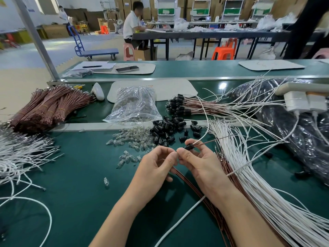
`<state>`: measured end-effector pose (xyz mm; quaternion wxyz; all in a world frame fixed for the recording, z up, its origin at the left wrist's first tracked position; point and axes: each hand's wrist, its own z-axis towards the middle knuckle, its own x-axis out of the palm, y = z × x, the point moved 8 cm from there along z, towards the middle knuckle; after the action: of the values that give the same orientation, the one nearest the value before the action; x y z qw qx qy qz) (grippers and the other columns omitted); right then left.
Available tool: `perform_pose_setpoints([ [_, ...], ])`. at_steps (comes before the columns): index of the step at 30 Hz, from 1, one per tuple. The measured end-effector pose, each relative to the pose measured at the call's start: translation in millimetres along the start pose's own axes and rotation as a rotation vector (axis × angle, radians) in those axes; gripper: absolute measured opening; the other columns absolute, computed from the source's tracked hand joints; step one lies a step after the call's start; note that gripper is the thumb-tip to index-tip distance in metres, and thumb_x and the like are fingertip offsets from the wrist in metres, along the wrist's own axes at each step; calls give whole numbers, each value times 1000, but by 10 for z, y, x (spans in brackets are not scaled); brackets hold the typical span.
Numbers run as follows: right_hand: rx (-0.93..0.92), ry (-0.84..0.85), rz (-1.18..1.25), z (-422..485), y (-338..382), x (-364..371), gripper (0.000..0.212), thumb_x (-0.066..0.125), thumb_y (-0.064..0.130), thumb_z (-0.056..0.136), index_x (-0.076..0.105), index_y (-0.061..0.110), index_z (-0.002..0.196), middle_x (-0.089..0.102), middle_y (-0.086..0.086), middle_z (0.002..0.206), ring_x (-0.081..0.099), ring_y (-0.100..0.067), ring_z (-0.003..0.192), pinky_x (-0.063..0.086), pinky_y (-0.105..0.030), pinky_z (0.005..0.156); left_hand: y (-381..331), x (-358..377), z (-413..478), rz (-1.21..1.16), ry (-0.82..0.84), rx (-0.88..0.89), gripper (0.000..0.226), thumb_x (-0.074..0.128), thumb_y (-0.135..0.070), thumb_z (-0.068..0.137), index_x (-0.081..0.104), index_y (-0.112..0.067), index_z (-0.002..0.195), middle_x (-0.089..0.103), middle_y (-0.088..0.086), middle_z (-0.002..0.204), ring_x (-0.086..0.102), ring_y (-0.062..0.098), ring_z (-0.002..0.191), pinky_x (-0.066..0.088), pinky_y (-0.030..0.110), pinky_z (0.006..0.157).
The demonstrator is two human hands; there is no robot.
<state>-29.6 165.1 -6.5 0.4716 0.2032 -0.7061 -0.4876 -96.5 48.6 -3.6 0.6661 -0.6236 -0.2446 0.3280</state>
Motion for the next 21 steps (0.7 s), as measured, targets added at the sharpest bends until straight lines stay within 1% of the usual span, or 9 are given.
perform_pose_setpoints([
  [2,-15,-1,-55,-8,10,-9,39,78,14,70,62,12,106,70,-5,77,68,-18,75,57,-22,73,2,-14,6,31,-14,6,6,65,-27,97,67,-22,96,70,-9,79,68,11,72,56,27,57],
  [5,-29,4,-92,-16,17,-3,37,77,15,74,63,12,108,70,-5,80,68,-18,78,57,-22,74,-25,-28,-2,41,-35,17,6,64,-23,99,67,-22,94,70,-9,78,68,12,72,56,28,57],
  [10,-10,32,-69,-27,9,36,45,79,18,73,64,15,115,73,-10,88,70,-19,82,57,-22,69,-50,-43,-13,35,-49,22,6,64,-22,99,68,-20,96,71,-8,79,67,11,71,56,27,58],
  [12,-13,38,-69,-29,12,45,47,80,19,72,65,16,117,73,-11,90,71,-19,83,57,-23,68,-52,-53,-11,38,-55,23,6,64,-23,99,68,-20,95,71,-9,78,67,10,71,57,27,58],
  [15,-26,23,-97,-29,20,27,46,80,20,72,66,18,115,73,-11,89,72,-20,83,58,-23,66,-48,-64,-11,49,-61,25,7,64,-24,99,68,-20,95,70,-8,76,68,10,70,56,27,56],
  [18,-30,22,-104,-25,15,16,45,80,20,71,67,19,114,74,-11,89,71,-20,82,58,-23,69,-34,-67,-14,85,-60,20,7,64,-28,99,69,-24,95,69,-4,74,64,10,64,52,25,52],
  [20,-29,26,-103,-20,11,11,45,80,18,71,67,18,114,74,-8,86,69,-17,77,58,-23,69,-69,-96,-35,162,-65,34,9,63,-33,99,68,-28,93,69,-5,74,57,6,60,48,22,54],
  [21,-27,23,-100,-20,12,6,45,80,18,70,67,18,113,73,-5,84,68,-15,75,58,-22,68,-104,-154,-62,242,-91,57,11,62,-36,99,67,-30,92,68,-7,75,56,5,60,46,20,57],
])
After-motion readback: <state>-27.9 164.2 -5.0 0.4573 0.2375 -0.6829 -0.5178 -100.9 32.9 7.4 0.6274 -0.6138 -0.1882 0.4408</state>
